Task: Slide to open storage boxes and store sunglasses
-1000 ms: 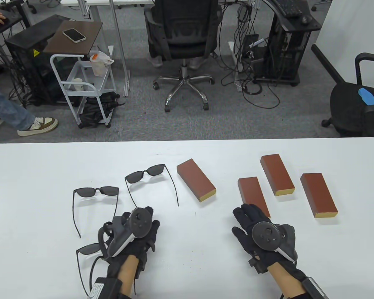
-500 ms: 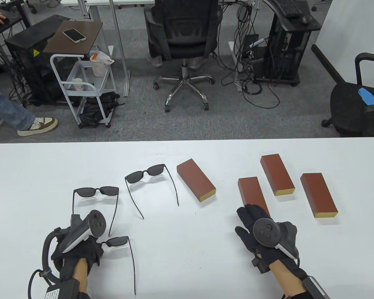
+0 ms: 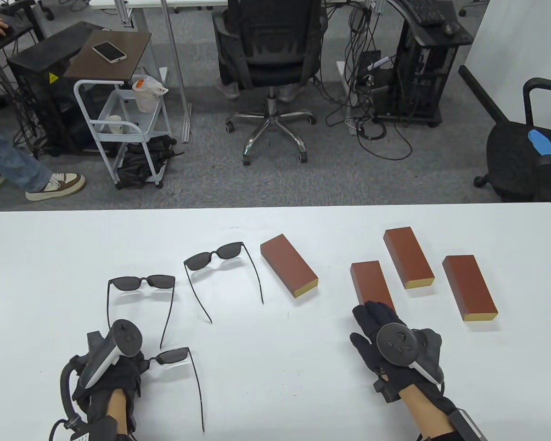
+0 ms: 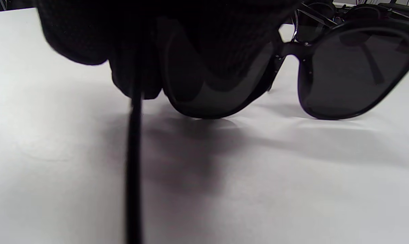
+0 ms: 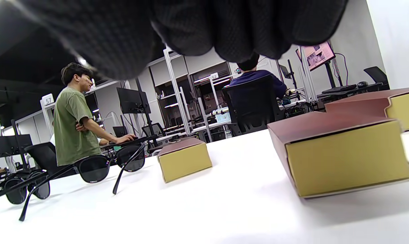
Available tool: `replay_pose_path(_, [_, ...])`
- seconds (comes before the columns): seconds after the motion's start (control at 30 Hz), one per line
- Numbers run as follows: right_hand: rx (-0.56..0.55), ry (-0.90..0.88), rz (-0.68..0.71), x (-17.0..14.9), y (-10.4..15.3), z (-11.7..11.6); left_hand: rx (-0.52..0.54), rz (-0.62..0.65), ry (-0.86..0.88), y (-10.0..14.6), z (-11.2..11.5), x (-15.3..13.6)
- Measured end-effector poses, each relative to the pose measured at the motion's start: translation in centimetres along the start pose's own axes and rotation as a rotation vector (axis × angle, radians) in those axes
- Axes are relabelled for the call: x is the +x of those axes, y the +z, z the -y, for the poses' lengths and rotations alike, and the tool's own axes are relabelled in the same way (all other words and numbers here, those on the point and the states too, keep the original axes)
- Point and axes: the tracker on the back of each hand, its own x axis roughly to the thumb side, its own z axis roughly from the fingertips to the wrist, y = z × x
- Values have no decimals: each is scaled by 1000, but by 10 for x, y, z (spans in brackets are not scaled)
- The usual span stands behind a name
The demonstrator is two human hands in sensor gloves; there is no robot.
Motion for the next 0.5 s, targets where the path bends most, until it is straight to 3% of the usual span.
replay_pose_path(0.27, [-9,-31,-2,-3,1,3,79,139,13,8,-12,20])
replay_pose_path(0.5, [1,-54,20,-2,1,1,144,412,-26,29,-26,98])
